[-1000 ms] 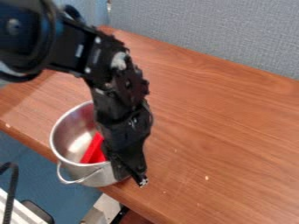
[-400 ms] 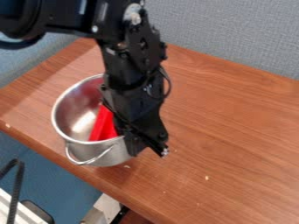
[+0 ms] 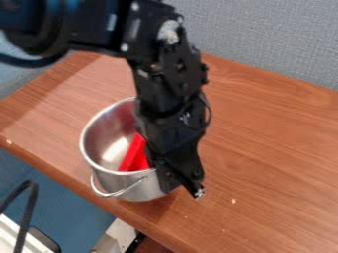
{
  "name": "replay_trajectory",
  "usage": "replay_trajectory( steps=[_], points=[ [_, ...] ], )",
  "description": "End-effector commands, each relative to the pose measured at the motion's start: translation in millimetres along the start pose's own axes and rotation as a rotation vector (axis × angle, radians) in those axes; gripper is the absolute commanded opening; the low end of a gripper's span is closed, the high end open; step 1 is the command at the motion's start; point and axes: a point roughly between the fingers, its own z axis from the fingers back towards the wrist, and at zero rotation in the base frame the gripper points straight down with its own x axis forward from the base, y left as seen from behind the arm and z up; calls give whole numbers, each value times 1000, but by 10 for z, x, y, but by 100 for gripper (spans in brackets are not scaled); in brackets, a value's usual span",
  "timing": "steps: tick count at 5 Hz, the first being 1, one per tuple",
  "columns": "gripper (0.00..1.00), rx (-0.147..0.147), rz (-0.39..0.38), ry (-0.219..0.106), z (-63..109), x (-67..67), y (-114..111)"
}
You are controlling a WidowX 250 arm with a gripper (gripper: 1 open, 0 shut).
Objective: Put the red object in the metal pot
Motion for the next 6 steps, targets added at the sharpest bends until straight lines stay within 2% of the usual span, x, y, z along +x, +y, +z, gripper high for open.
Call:
replay_trajectory(
  steps=[1, 2, 3, 5, 6],
  points=[
    [0, 5, -56, -13, -31, 151, 71],
    [0, 1, -51, 3, -207, 166, 204],
    [0, 14, -56, 14, -365, 137, 328],
    [0, 2, -151, 31, -483, 54, 531],
    [0, -10, -182, 36, -535, -5, 555]
  ],
)
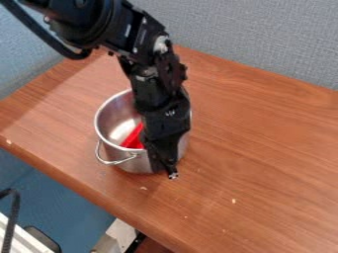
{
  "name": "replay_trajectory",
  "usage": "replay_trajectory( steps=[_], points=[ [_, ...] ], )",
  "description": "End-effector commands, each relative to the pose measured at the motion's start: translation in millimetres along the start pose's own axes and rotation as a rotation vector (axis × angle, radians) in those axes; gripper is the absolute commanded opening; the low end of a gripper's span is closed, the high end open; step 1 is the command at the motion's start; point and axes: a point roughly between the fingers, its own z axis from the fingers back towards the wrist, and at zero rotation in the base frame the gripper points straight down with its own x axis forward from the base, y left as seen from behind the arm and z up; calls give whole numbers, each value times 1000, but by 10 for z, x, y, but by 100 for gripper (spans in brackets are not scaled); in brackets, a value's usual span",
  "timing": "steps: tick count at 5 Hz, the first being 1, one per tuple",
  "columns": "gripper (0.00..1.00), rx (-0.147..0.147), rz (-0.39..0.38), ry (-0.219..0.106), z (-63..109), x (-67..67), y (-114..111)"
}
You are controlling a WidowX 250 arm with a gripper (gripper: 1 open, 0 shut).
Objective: Put the red object in the metal pot
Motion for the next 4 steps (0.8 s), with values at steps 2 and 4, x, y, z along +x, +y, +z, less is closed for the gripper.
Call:
replay_trajectory(
  steps=[2, 4],
  points=[
    [0, -49, -34, 24, -139, -253, -30],
    [0, -58, 29, 9, -19, -270, -127]
  ],
)
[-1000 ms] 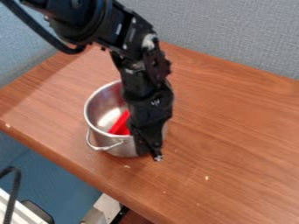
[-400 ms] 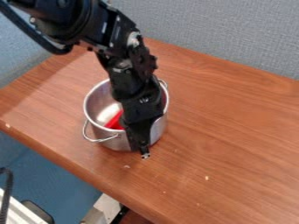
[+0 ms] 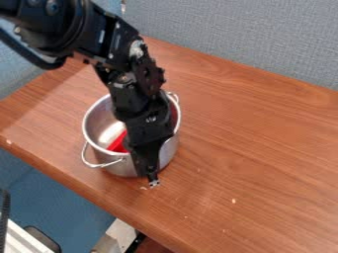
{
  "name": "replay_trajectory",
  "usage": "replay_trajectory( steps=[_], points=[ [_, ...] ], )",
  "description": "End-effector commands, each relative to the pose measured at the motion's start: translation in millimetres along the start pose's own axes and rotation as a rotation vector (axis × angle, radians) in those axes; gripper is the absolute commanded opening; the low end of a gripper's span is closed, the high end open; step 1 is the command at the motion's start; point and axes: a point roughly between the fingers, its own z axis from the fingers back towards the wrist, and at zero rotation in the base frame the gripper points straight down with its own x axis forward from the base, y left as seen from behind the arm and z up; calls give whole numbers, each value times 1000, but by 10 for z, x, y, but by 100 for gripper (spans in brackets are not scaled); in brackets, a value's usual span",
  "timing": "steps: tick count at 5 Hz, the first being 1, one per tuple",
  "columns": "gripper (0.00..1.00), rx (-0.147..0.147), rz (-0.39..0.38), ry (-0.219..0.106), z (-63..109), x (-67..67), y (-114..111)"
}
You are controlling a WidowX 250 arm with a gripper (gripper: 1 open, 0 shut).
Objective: Put the red object in the metal pot
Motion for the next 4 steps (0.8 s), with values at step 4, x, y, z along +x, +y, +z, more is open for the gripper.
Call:
replay_trajectory(
  steps=[4],
  points=[
    [0, -99, 108, 124, -170, -345, -109]
  ],
)
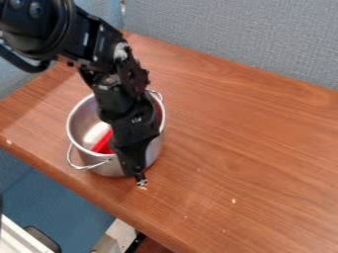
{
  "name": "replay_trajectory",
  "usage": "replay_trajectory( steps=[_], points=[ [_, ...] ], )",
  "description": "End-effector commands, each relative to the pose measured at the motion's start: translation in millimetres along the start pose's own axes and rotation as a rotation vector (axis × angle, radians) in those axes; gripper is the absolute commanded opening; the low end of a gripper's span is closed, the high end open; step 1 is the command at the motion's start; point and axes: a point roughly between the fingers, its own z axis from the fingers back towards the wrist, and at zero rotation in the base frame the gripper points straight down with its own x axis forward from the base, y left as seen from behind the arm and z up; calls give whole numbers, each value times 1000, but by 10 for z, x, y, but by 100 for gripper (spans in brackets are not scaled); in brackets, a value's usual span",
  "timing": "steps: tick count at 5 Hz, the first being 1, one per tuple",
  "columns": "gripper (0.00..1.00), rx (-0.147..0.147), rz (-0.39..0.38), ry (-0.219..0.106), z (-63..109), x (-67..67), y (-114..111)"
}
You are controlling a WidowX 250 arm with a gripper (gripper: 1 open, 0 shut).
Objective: Put the red object in the metal pot
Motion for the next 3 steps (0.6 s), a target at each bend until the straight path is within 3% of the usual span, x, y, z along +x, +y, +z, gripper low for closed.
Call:
replay_trajectory(
  steps=[1, 3],
  points=[
    [0, -111, 41, 120, -114, -164, -173],
    [0, -113, 154, 125, 0, -101, -161]
  ],
)
